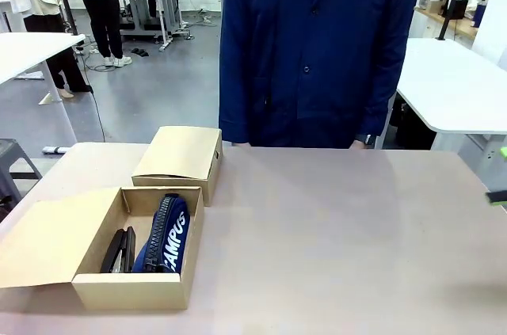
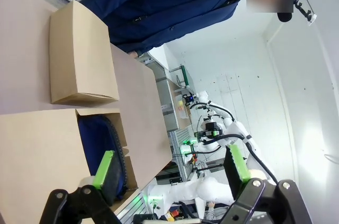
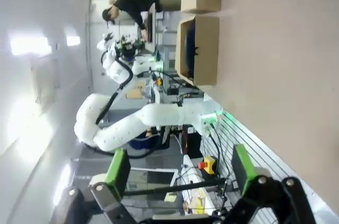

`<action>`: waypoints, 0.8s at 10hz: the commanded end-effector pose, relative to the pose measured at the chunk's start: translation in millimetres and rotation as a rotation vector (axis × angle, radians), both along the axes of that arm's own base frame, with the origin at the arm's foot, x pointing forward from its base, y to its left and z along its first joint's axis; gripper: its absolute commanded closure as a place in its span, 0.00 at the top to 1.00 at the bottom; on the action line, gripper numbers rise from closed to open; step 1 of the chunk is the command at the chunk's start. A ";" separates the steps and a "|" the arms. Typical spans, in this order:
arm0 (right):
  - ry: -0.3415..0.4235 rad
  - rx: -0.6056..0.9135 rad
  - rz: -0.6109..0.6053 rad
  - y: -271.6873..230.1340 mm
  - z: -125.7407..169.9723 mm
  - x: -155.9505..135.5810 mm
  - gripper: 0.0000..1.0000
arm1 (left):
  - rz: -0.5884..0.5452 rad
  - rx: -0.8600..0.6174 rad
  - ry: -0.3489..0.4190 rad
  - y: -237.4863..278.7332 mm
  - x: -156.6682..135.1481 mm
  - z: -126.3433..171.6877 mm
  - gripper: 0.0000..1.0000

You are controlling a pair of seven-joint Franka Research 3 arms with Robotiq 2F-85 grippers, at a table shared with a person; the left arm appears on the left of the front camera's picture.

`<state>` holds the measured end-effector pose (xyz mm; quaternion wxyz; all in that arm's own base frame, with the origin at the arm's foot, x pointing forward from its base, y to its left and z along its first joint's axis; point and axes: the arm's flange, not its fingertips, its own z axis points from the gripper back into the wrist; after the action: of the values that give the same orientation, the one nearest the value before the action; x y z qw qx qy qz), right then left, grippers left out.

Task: Place items inside the box.
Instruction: Pick up a Pencil pouch or Stapler and place it inside the Mailer Box closest to the robot, then close the lid of the Mailer Box closest to the robot.

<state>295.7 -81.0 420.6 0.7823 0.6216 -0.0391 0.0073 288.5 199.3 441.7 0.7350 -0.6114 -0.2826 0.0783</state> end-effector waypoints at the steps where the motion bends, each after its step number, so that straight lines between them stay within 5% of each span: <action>1: 0.039 -0.083 0.047 51.9 -21.0 24.3 1.00 | 0.002 -0.009 -0.027 -1.0 -0.5 0.9 1.00; 2: 0.000 0.000 0.000 0.0 0.0 0.0 1.00 | 0.002 -0.009 -0.027 -1.0 -0.5 0.9 1.00; 8: 0.000 0.000 0.000 0.0 0.0 0.0 1.00 | 0.002 -0.009 -0.027 -1.0 -0.5 0.9 1.00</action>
<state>297.4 -81.4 417.8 0.7839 0.6194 -0.0419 0.0057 288.8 199.2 441.6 0.7352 -0.6113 -0.2824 0.0782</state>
